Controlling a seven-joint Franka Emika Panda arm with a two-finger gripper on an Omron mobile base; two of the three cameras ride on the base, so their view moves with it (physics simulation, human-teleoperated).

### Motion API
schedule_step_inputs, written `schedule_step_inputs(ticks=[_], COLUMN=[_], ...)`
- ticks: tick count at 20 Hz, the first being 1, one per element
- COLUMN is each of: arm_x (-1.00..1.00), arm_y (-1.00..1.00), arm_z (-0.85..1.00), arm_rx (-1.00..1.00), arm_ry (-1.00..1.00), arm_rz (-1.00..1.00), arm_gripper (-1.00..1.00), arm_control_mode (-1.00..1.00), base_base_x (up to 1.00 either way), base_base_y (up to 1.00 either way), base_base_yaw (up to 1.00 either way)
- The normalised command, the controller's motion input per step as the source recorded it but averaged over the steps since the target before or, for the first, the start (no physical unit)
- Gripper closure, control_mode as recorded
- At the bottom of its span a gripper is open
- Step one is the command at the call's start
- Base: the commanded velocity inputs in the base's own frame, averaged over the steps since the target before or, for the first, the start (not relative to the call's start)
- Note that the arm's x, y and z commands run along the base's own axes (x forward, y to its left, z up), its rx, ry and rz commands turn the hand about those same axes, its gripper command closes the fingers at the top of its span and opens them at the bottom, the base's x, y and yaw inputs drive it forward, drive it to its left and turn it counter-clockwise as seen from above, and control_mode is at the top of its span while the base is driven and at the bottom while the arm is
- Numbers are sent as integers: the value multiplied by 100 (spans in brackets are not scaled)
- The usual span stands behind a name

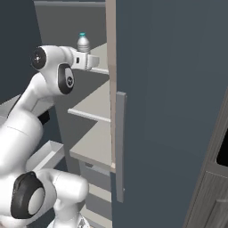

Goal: Take the bottled waters from the counter and place them in the freezer to freeze. Close the freezer door after placing the bottles.

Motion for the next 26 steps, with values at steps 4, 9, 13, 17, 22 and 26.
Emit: schedule_step_inputs(ticks=[4,9,13,17,22,26], arm_x=[35,25,25,35,46,48], arm_y=[0,-1,-12,-18,-11,-3], arm_z=[-7,-7,-1,0,0,-1], arm_rx=[0,0,0,0,0,0], arm_ry=[0,0,0,0,0,0], arm_rz=[0,0,1,1,0,1], arm_gripper=[100,100,100,100,100,100], arm_control_mode=[-100,-100,-100,-100,-100,-100], base_base_x=[0,0,0,0,0,0], base_base_y=[0,0,0,0,0,0], base_base_yaw=[0,0,0,0,0,0])
